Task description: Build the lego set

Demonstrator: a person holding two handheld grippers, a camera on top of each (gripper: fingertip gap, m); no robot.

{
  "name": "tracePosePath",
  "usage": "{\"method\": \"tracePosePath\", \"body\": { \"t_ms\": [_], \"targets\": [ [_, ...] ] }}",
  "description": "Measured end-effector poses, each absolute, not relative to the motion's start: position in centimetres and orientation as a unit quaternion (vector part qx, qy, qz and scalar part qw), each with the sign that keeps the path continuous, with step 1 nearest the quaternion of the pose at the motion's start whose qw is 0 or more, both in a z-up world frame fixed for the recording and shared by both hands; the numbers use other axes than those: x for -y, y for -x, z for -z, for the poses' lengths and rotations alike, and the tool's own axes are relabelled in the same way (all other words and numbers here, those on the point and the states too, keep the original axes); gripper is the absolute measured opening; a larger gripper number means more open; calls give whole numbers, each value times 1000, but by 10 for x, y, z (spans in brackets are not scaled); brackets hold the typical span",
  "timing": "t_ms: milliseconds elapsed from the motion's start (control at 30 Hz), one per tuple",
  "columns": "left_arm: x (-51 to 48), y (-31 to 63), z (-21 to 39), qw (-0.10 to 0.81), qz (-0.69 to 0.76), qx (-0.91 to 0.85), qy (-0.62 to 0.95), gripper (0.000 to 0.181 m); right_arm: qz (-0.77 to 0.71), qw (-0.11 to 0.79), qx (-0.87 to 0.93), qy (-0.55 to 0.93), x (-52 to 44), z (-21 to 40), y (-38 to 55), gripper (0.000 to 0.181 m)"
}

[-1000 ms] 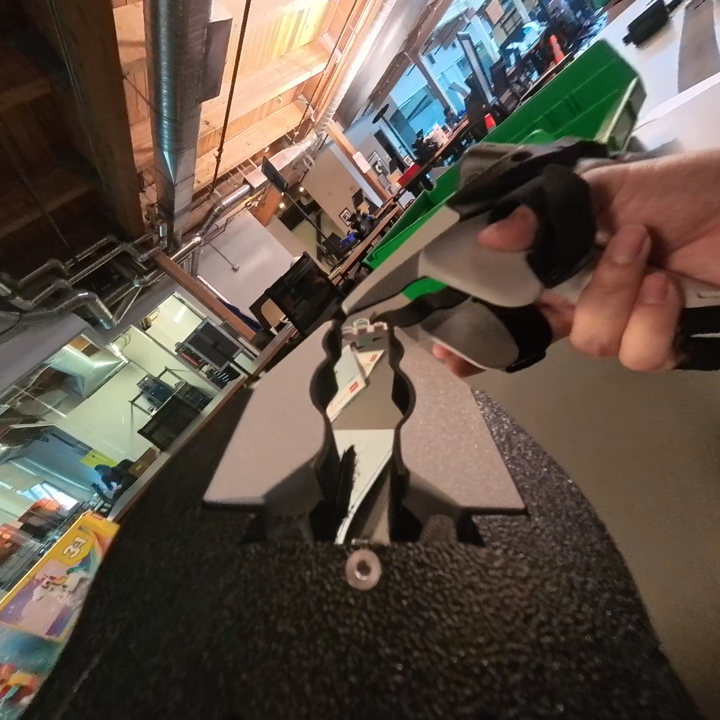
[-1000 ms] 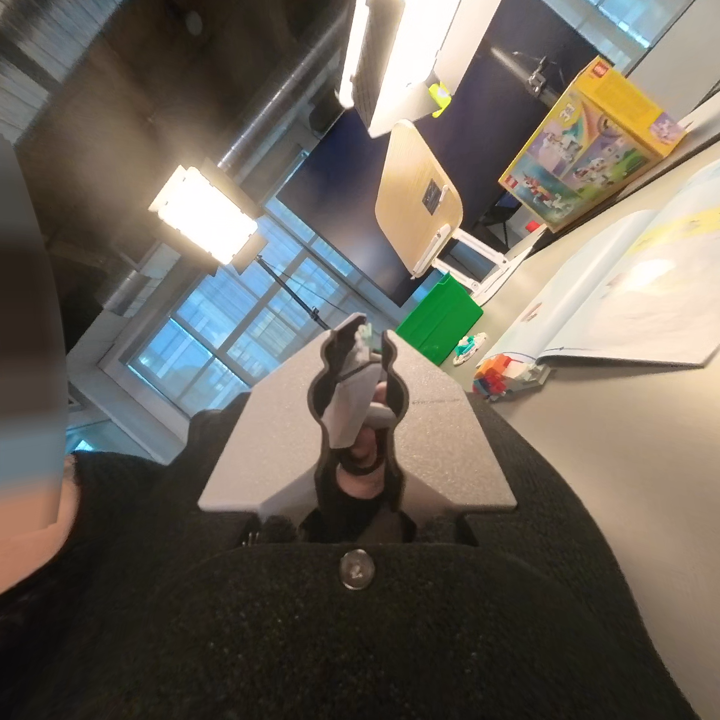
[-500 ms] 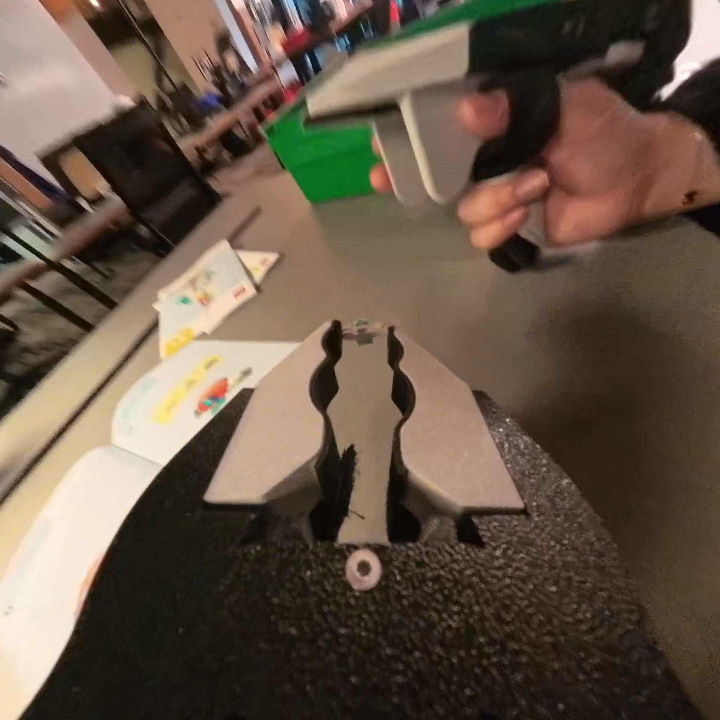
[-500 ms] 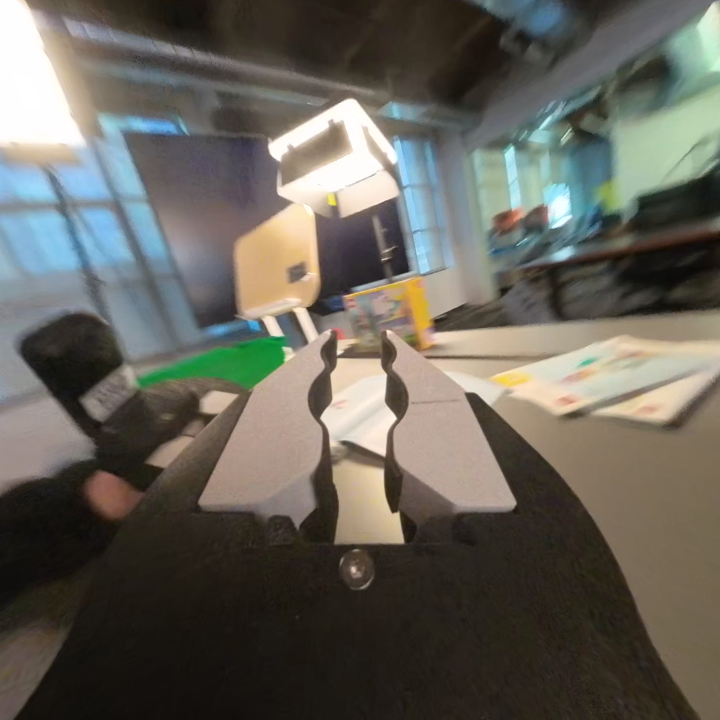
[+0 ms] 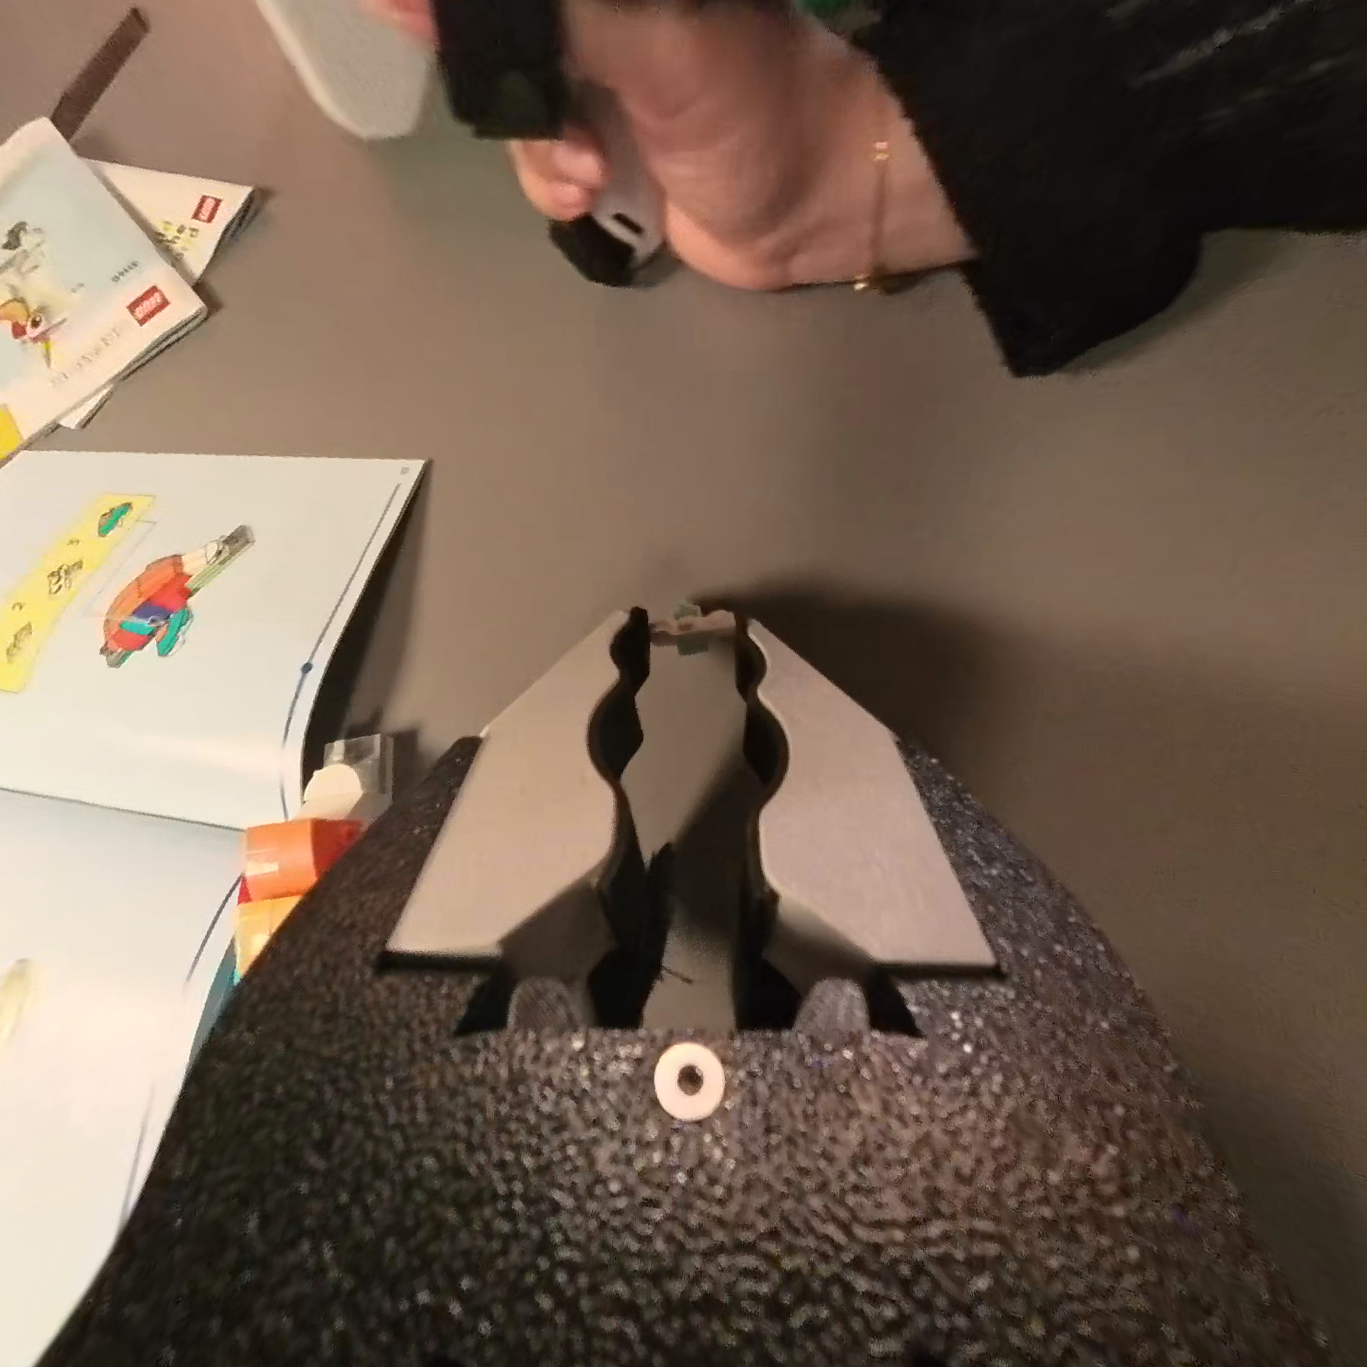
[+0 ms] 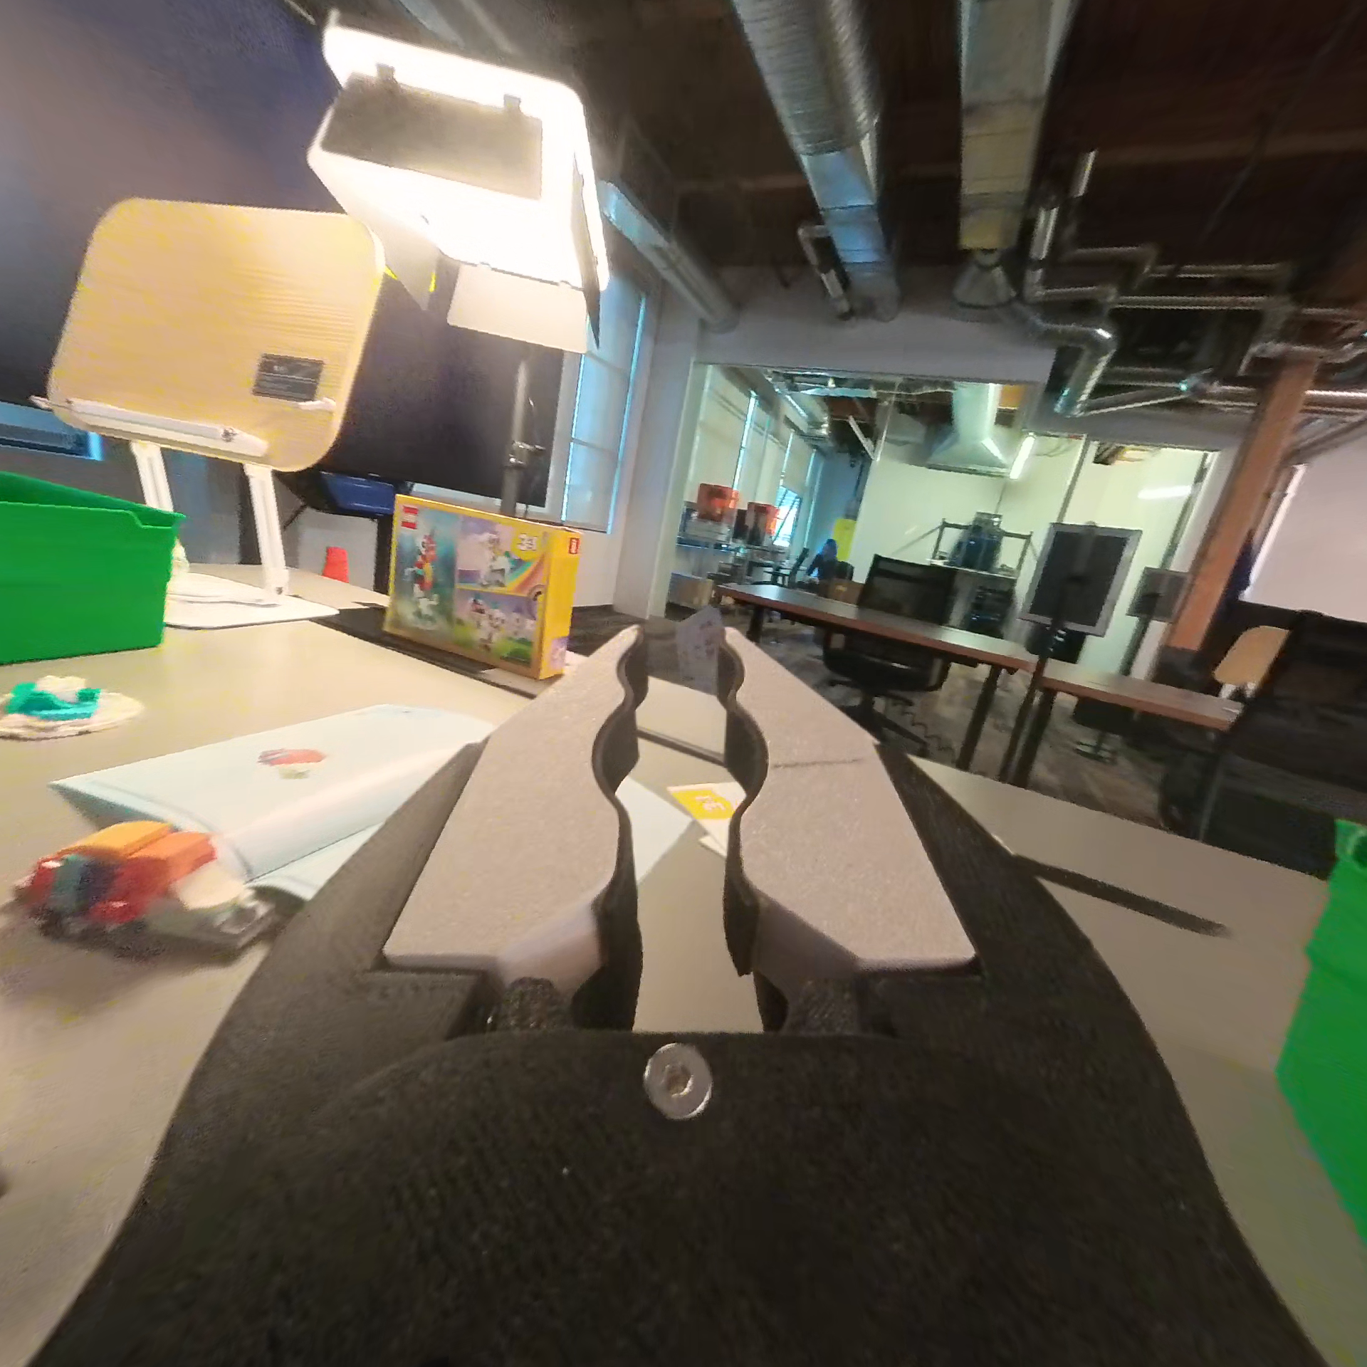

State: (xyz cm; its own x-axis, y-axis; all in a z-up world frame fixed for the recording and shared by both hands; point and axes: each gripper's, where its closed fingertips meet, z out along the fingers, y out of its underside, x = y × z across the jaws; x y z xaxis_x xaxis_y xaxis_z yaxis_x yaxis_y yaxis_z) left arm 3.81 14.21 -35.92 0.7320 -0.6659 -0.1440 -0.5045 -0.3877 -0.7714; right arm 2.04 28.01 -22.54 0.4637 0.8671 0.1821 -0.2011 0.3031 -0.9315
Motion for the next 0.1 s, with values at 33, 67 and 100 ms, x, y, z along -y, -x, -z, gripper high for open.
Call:
{"method": "tracePosePath", "body": {
  "t_ms": [33,67,100],
  "targets": [
    [-141,-40,359,424,95,-358,826,22,-365,725,362,459,-284,225,-16,16],
    [-140,-42,360,422,100,-362,825,22,-361,727,362,458,-286,225,-12,16],
    [-139,-43,360,420,105,-363,825,22,-358,729,363,457,-289,225,-8,16]
  ]
}}
